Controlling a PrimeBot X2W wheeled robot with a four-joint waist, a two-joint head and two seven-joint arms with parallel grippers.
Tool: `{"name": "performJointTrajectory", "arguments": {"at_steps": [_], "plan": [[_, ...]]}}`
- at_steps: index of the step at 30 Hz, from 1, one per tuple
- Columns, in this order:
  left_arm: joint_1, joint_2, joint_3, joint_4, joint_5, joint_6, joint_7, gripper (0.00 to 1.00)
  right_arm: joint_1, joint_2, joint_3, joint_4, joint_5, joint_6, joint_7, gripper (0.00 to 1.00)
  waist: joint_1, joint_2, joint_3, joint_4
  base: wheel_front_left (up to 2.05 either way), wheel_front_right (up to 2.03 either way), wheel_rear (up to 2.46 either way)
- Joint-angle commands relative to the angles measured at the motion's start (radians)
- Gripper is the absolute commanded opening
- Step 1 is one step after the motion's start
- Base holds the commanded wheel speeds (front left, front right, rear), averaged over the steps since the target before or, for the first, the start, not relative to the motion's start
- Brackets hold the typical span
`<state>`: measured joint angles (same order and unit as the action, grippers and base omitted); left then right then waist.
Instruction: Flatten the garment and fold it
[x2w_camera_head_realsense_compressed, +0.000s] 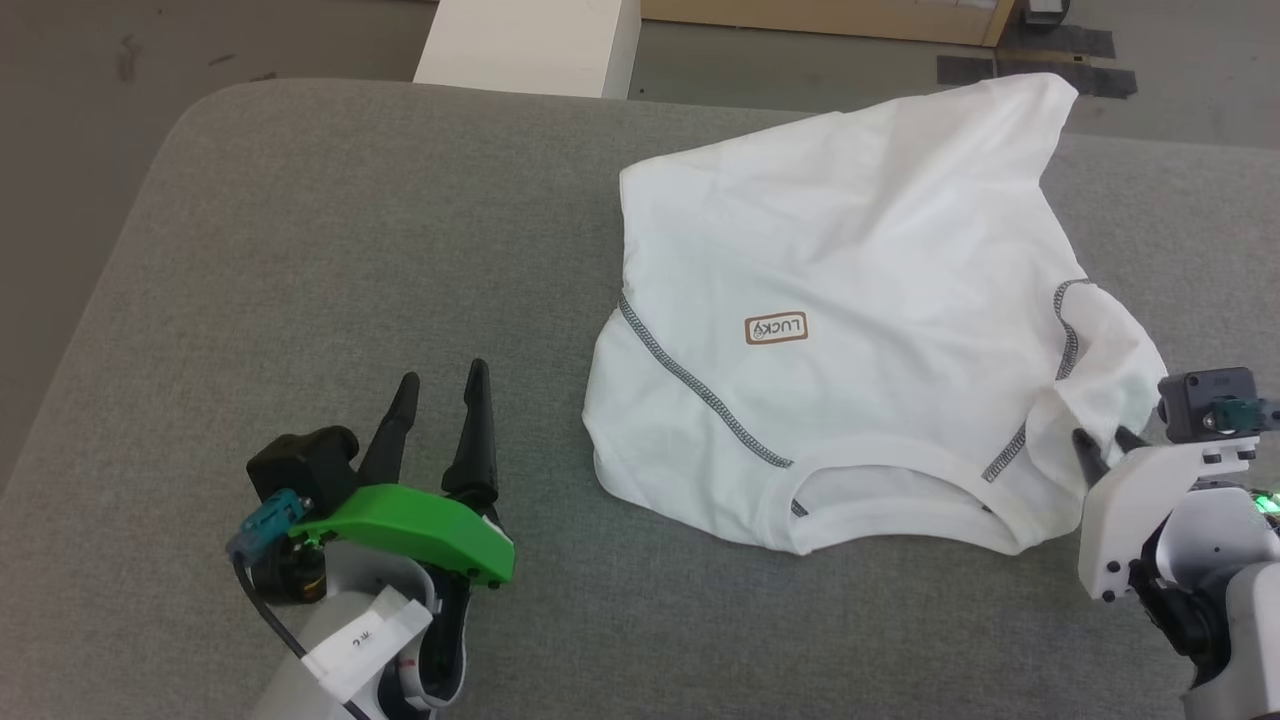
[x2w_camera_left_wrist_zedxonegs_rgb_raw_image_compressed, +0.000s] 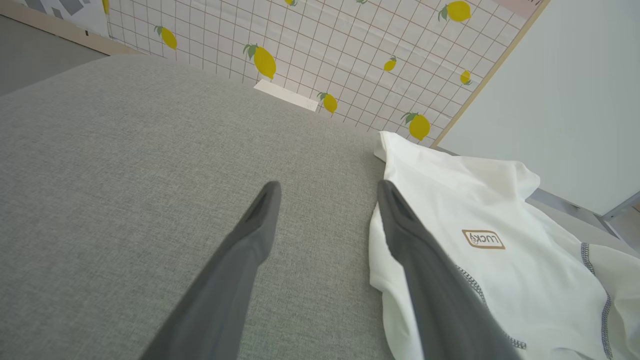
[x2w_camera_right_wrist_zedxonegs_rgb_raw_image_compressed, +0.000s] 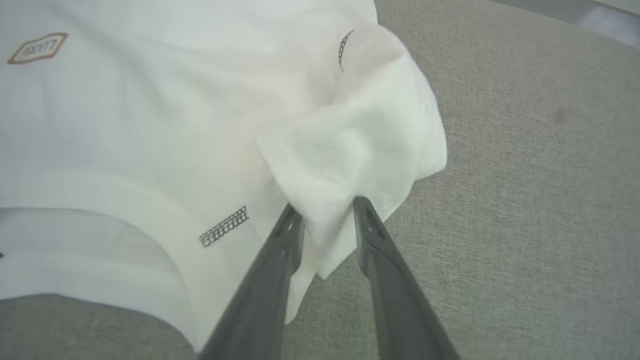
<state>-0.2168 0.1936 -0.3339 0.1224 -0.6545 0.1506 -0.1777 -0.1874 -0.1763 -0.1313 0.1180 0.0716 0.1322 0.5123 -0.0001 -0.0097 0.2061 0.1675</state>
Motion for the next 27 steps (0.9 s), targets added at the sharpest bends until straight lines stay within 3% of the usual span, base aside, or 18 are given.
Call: {"name": "performJointTrajectory", "arguments": {"at_steps": [1,9,13,14,19,20,21,27], "plan": [[-0.016,0.002,0.001,0.003,-0.004,0.002,-0.002,1.00,-0.012,-0.003,-0.002,0.000,0.006,-0.002,0.003,0.00,0.0001,0.0094,-0.001,-0.001,0.00,0.00,0.00],[-0.008,0.010,0.000,0.003,-0.008,0.006,-0.001,1.00,0.019,-0.023,-0.144,-0.071,0.048,-0.002,0.030,0.00,0.0001,0.0094,-0.015,-0.026,0.00,0.00,0.00],[-0.016,0.012,-0.002,-0.004,-0.009,0.006,0.003,1.00,0.029,-0.040,-0.219,-0.005,0.030,-0.002,0.075,0.00,0.0001,0.0094,0.000,-0.030,0.00,0.00,0.00],[-0.024,0.014,-0.004,-0.005,-0.009,0.006,0.008,1.00,0.026,-0.030,-0.257,0.058,0.012,-0.002,0.099,0.00,0.0001,0.0094,0.012,-0.029,0.00,0.00,0.00],[-0.025,0.018,-0.005,-0.002,-0.011,0.010,0.014,1.00,-0.005,-0.020,-0.311,0.142,-0.033,-0.002,0.081,0.00,0.0001,0.0094,0.012,-0.031,0.00,0.00,0.00],[-0.024,0.018,-0.006,0.000,-0.013,0.010,0.015,1.00,-0.010,-0.022,-0.321,0.155,-0.041,-0.002,0.076,0.18,0.0001,0.0094,0.008,-0.031,0.00,0.00,0.00],[-0.022,0.019,-0.007,0.001,-0.014,0.009,0.016,1.00,-0.013,-0.024,-0.324,0.160,-0.043,-0.002,0.070,1.00,0.0001,0.0094,0.004,-0.030,0.00,0.00,0.00],[-0.009,0.022,-0.010,0.007,-0.020,0.012,0.022,1.00,0.013,-0.006,-0.316,0.080,0.025,-0.002,0.009,1.00,0.0001,0.0094,-0.038,-0.033,0.00,0.00,0.00]]}}
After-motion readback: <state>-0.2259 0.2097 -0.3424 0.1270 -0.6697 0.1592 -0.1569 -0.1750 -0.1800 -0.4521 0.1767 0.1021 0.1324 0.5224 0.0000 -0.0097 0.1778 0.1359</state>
